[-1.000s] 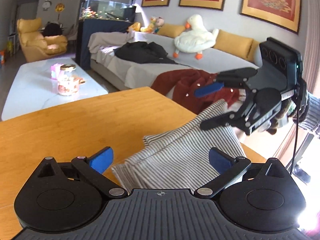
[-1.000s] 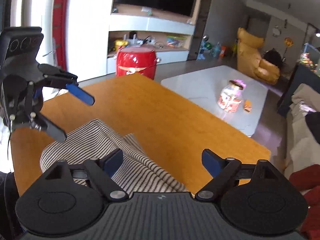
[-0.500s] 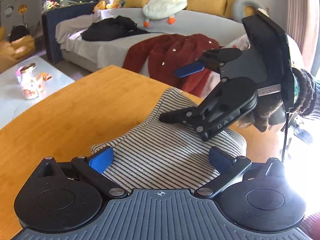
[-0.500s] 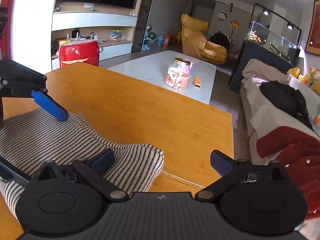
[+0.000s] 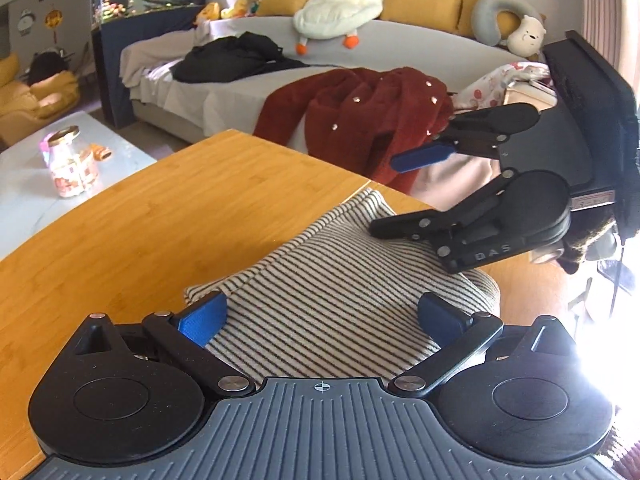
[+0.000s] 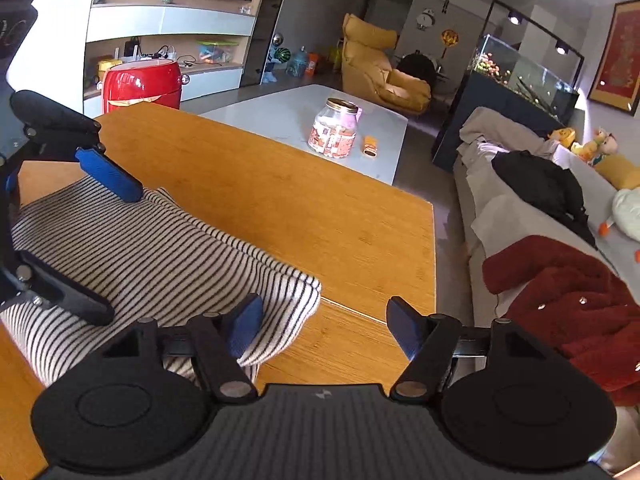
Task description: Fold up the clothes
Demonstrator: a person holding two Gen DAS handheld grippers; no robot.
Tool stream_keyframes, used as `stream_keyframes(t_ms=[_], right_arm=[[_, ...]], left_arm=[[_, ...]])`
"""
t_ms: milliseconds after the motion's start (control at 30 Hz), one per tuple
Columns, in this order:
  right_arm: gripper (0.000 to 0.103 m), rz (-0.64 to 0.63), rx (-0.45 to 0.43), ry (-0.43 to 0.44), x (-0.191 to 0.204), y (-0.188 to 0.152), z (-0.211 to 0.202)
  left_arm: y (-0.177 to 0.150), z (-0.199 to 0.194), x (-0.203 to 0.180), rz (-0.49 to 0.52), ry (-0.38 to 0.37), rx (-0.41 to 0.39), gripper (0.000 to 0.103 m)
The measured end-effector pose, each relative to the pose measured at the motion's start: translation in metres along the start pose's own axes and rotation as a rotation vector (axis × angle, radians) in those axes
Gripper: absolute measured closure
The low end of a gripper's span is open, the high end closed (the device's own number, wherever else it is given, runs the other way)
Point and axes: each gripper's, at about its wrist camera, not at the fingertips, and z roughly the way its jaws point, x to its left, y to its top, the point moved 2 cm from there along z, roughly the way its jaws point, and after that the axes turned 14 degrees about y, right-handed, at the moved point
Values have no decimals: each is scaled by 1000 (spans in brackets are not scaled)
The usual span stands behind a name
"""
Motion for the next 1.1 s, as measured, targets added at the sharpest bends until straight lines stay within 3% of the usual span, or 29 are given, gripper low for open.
stream_keyframes(t_ms=[33, 133, 300, 400, 467, 567, 633, 767, 933, 1100], right_arm=[[33, 36, -4, 18, 0, -2, -11], [15, 214, -33, 130, -4, -11, -45], [13, 550, -36, 389, -2, -50, -57], [19, 684, -15, 497, 5, -66, -41], [30, 743, -2, 533, 5, -70, -28], [37, 824, -4, 579, -5, -70, -7], [37, 802, -15, 561, -12, -63, 2], [37, 644, -44, 427, -22, -33, 17], [37, 469, -60, 261, -36, 7, 46], [39, 382, -64, 158, -40, 42, 76]], left_arm=[[-1, -1, 0, -4, 7, 0, 0], [0, -9, 4, -25, 8, -2, 0], [12, -23, 27, -86, 33, -49, 0], [12, -11, 41, -125, 18, -14, 0], [8, 4, 47, -141, 22, 28, 0], [-4, 19, 61, -221, -18, 69, 0], [-11, 24, 76, -307, -37, 87, 0], [-28, 20, 96, -397, -14, 102, 0], [-45, -3, 96, -413, -6, 100, 0], [-51, -17, 54, -343, -22, 78, 0]])
